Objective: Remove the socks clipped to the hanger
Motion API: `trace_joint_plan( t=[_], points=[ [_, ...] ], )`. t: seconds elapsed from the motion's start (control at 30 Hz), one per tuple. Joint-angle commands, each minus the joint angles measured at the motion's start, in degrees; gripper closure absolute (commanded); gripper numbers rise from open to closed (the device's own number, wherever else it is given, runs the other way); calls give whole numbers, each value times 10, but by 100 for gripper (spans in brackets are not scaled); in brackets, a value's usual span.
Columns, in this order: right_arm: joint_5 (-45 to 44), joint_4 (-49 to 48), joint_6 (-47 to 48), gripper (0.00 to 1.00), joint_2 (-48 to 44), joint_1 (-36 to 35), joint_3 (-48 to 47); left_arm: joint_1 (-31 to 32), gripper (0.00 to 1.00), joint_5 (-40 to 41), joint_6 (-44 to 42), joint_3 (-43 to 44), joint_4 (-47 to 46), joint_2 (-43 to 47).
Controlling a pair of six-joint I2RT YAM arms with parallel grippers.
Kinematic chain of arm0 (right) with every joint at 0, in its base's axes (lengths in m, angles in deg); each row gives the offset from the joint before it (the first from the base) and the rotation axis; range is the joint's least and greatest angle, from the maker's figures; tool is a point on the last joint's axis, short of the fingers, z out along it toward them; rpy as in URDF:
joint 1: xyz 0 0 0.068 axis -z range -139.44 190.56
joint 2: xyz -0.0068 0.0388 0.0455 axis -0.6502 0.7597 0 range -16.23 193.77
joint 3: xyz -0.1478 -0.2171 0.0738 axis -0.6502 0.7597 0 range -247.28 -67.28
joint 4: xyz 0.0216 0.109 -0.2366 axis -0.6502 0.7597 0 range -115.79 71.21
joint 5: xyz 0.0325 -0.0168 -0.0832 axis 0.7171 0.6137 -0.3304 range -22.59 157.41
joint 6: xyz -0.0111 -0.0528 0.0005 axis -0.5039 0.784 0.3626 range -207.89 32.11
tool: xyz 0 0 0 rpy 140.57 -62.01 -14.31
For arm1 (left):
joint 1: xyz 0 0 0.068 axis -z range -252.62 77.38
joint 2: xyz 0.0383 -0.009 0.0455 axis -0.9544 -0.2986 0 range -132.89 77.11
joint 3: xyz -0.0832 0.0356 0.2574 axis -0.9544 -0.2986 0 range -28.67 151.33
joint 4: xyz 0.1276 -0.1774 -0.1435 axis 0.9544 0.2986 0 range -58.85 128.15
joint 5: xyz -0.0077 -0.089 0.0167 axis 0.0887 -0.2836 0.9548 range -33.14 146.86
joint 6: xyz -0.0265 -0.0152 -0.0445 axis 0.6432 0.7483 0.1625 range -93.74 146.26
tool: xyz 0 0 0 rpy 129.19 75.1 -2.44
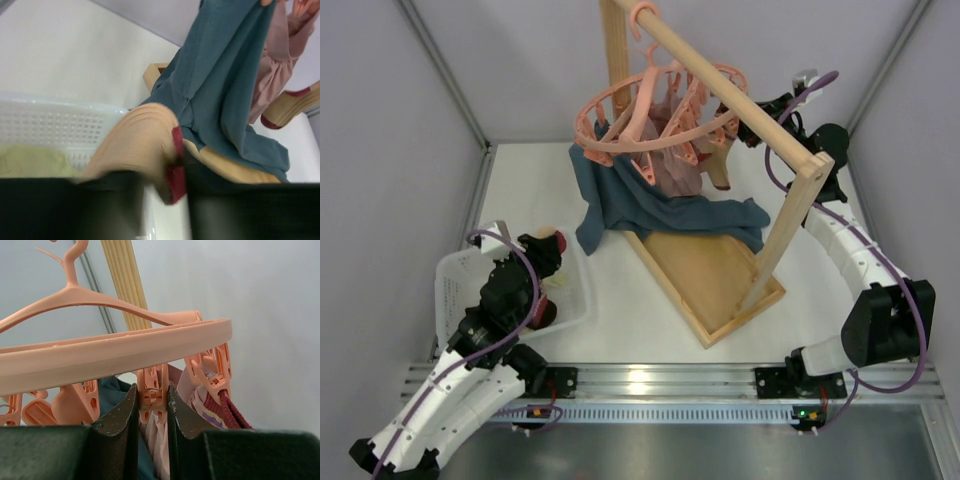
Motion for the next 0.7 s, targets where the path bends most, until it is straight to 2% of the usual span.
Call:
trace_joint_plan(
  t=[0.0,0.07,0.1,0.4,0.5,0.57,0.67],
  points=[
    [19,-15,1,99,-5,-2,-22,-1,46,36,26,-11,29,-6],
    [20,-12,3,98,-8,-2,-17,-1,19,42,27,-10,30,-26],
    [18,-19,2,97,-11,-2,-9,-1,2,46,28,-8,30,-34],
    [23,-10,-8,94,1,-10,-11,10,2,48,73,49,21,-159],
    [18,6,3,92,-12,-14,-10,60,2,93,53,42,-47,-177],
    [11,16,12,91,-15,-16,-8,110,3,119,11,44,-120,-213],
    [19,33,15,85,-13,-18,-17,154,5,69,-54,45,-256,-288]
  ],
)
